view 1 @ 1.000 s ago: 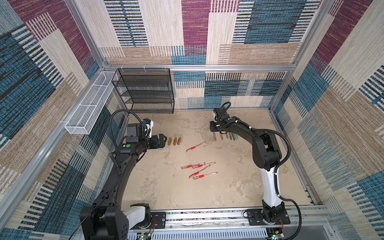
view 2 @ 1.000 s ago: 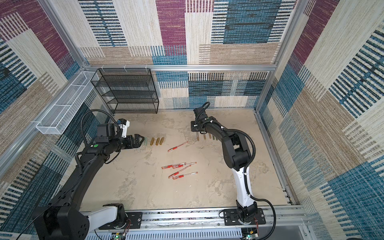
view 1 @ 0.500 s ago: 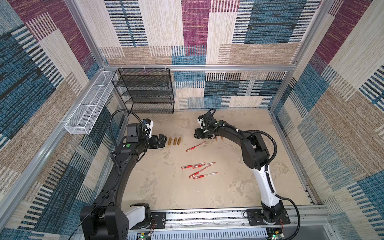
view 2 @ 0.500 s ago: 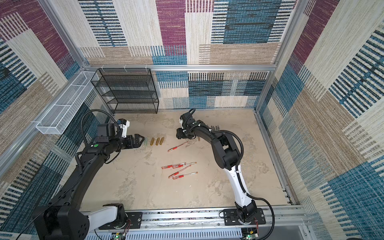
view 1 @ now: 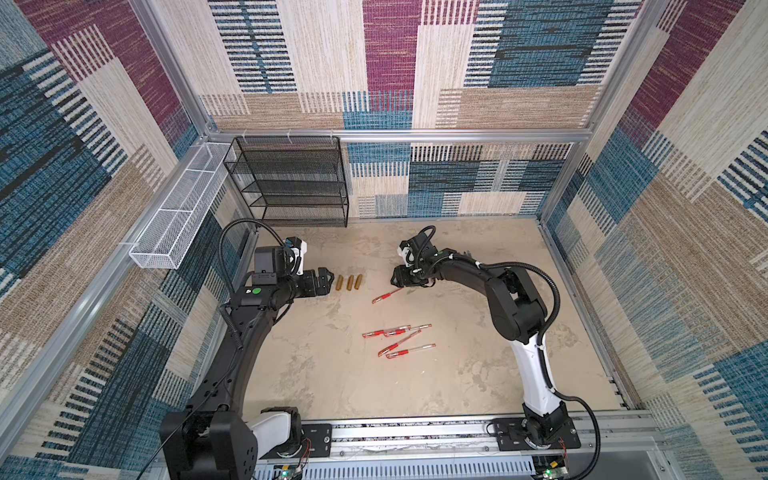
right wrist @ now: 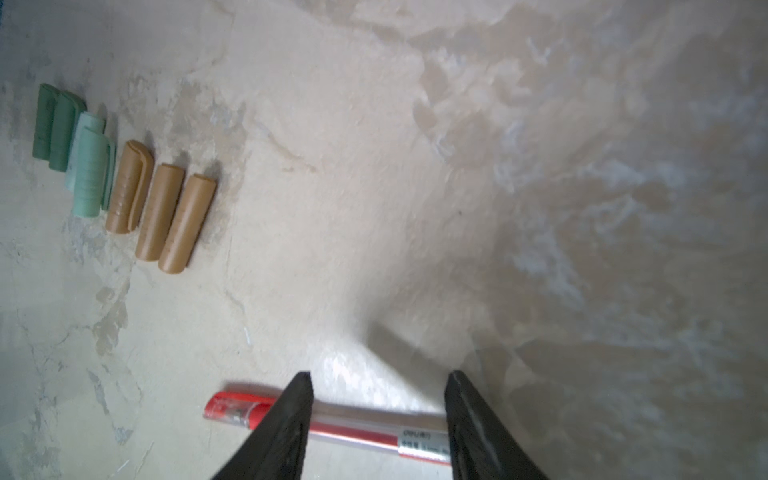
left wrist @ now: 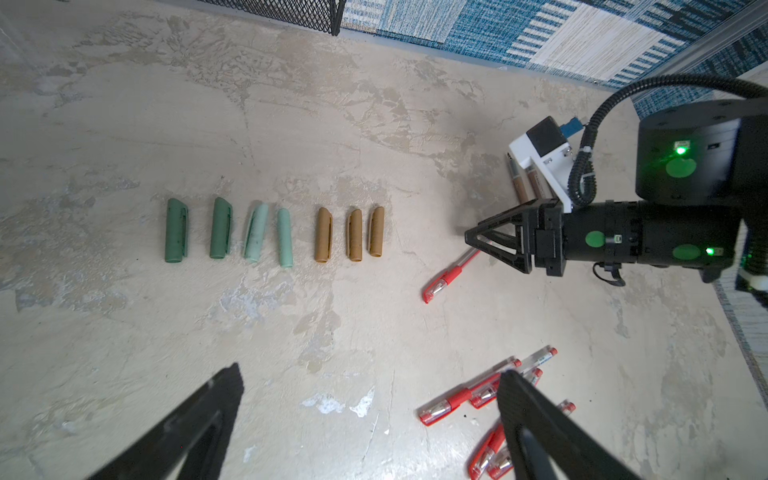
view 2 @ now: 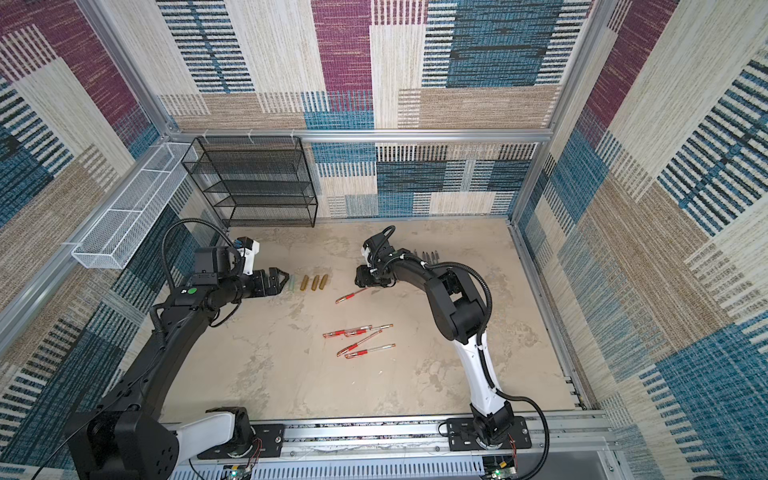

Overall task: Open the pen caps
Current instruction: 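Reach the right gripper to the lone red gel pen, grasp and lift it upright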

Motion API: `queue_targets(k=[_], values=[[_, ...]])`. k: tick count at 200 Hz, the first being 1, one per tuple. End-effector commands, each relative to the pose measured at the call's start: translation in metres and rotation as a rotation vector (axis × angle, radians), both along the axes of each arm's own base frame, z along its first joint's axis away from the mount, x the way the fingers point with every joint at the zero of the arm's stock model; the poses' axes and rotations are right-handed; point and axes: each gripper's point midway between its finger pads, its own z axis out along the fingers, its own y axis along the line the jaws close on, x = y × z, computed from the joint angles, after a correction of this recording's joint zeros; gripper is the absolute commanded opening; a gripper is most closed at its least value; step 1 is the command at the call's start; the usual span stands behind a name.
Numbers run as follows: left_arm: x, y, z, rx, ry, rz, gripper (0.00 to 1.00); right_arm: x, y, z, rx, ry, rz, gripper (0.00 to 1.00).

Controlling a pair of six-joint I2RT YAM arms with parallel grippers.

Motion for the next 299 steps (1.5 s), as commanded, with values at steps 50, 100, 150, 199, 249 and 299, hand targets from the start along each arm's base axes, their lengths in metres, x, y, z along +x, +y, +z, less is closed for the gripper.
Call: queue_targets(k=[50,100,150,199,249,299], values=[[0.004,-0.001,0.007,-0.025,-0.02,0.001,0.99,-0.068,-0.016,-0.02,-0.042,0.11,0.005,0.54],[0.003,0.0,0.008,-0.025,-0.021,0.005,0.99,-0.102,-0.012,-0.009,-0.062,0.117,0.037,0.54],[0.004,0.002,0.008,-0.03,-0.021,0.01,0.99,-0.098,-0.018,-0.001,-0.26,0.067,0.138,0.54],[0.003,0.003,0.008,-0.026,-0.022,0.015,0.99,-0.083,-0.008,-0.001,-0.398,-0.001,0.298,0.51],[0.003,0.004,0.007,-0.028,-0.019,0.017,0.99,-0.083,0.008,-0.016,-0.416,0.017,0.374,0.43],[0.004,0.005,0.006,-0.027,-0.015,0.02,0.99,-0.08,0.01,-0.028,-0.433,0.014,0.396,0.37]])
